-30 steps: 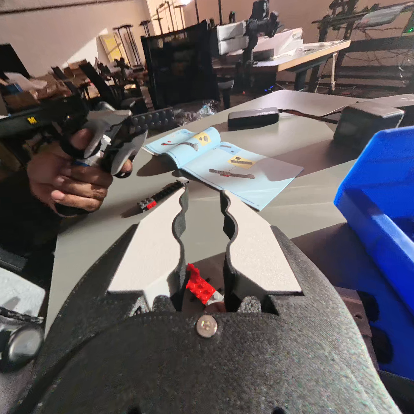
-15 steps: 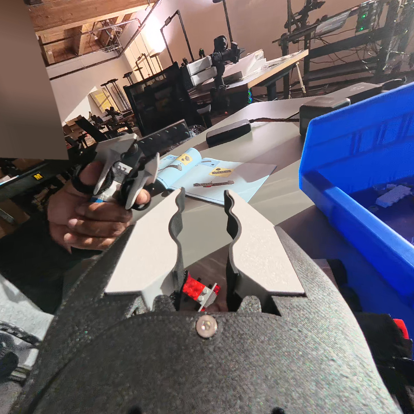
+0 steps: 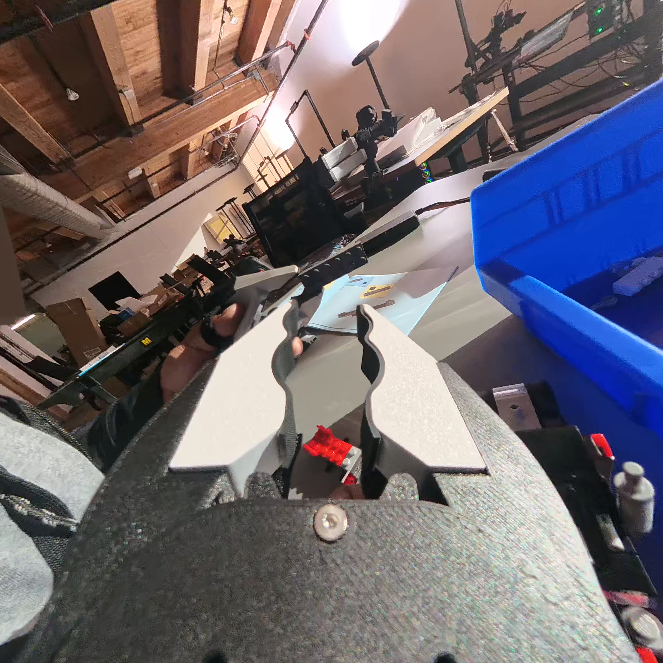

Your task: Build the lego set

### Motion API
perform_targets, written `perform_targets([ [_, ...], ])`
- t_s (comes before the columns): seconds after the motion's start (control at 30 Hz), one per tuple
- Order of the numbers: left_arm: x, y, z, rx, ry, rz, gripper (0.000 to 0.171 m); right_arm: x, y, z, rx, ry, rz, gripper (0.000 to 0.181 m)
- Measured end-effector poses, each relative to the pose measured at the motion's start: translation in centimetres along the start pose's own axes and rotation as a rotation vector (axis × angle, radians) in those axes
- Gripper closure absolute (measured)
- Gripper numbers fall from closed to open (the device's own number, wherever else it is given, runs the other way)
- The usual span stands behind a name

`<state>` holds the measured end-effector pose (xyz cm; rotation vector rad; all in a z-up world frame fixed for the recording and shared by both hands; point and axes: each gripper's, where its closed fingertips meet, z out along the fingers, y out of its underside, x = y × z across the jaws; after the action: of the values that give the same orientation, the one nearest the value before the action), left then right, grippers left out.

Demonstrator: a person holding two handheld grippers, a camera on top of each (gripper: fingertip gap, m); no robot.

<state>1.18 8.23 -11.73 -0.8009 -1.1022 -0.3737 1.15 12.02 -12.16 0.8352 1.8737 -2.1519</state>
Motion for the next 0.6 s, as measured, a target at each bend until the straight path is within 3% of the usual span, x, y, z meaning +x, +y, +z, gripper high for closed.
perform_targets([
  [0.37, 0.2, 0.7, 2.7, 0.029, -0.097, 0.056, 0.153, -3.6, -0.5, -1.9, -0.005, -0.240, 0.015, 0.148],
  [0.6, 1.7, 2.1, 5.1, 0.045, -0.069, 0.057, 0.150, -1.6, -2.9, -5.0, 0.070, -0.203, -0.004, 0.149],
])
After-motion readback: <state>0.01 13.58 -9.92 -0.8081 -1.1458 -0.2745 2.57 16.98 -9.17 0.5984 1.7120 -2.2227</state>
